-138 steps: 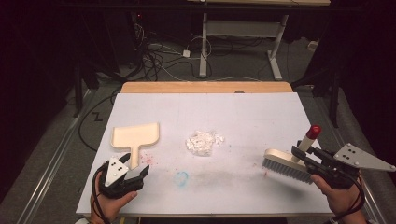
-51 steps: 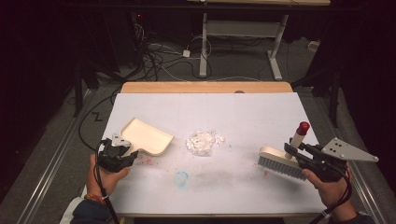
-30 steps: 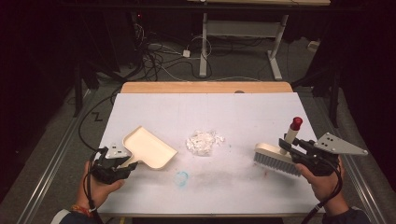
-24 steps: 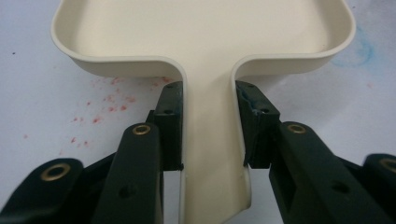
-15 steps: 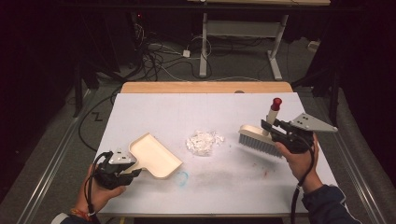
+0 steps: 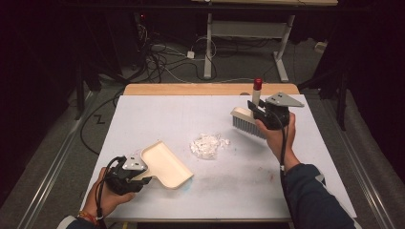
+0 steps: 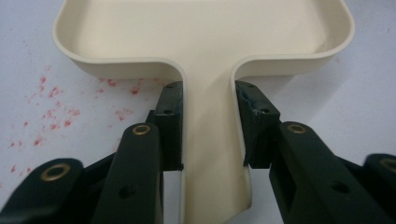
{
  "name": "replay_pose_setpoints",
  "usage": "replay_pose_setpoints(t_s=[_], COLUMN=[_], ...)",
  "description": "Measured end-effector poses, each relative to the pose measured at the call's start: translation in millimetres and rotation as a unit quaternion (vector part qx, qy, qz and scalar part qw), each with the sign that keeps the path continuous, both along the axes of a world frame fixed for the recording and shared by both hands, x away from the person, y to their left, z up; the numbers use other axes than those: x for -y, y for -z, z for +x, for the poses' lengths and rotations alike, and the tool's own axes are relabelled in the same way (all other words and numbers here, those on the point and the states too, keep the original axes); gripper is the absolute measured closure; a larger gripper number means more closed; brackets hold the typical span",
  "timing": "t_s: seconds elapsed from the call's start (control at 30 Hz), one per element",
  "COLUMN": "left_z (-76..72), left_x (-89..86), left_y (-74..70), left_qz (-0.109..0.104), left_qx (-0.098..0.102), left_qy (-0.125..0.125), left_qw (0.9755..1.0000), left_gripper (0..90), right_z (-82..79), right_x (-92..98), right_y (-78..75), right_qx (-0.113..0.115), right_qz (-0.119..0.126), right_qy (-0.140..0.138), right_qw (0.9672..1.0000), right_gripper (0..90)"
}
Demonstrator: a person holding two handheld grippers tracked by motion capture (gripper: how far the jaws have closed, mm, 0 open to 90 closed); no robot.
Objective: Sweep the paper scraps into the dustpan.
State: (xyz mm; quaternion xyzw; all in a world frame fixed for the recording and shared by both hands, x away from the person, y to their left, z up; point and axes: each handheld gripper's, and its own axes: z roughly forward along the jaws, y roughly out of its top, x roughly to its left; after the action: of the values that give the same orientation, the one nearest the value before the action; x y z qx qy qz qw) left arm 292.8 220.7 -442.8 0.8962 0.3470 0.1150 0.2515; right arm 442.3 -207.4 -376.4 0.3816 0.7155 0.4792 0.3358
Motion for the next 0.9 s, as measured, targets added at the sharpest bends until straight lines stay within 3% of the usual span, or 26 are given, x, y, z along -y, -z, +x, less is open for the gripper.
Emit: replay_pose_setpoints(t_s=[0.17,0.33,0.43,0.53,0.9], left_z=[3.8,8.1,10.8,15.1,21.1], left_x=[2.8,5.3,6.9,10.3,28.7], left_y=[2.1,4.2,7.1,9.7,11.6], left_qz=[-0.009,-0.015,-0.017,-0.01,0.003], left_qx=[-0.007,-0.006,-0.006,-0.009,-0.01], left_qy=[-0.001,-0.002,-0.002,0.002,0.004], left_qw=[0.9999,0.9999,0.9998,0.9999,0.9999], left_gripper=[63.8,63.7,63.7,63.7,63.7], right_z=[18.3,25.5,19.3,13.8,-16.2], right_x=[-20.7,-40.7,-52.9,-62.5,-88.2], right_y=[8.4,16.9,22.4,26.1,29.7], right_qx=[-0.009,-0.008,-0.004,-0.015,-0.028], right_qz=[0.02,0.037,0.035,0.045,0.04], right_qy=[0.012,0.016,0.014,-0.008,-0.053], right_qw=[0.9997,0.9991,0.9993,0.9989,0.9974], right_gripper=[71.0,71.0,71.1,71.1,70.7])
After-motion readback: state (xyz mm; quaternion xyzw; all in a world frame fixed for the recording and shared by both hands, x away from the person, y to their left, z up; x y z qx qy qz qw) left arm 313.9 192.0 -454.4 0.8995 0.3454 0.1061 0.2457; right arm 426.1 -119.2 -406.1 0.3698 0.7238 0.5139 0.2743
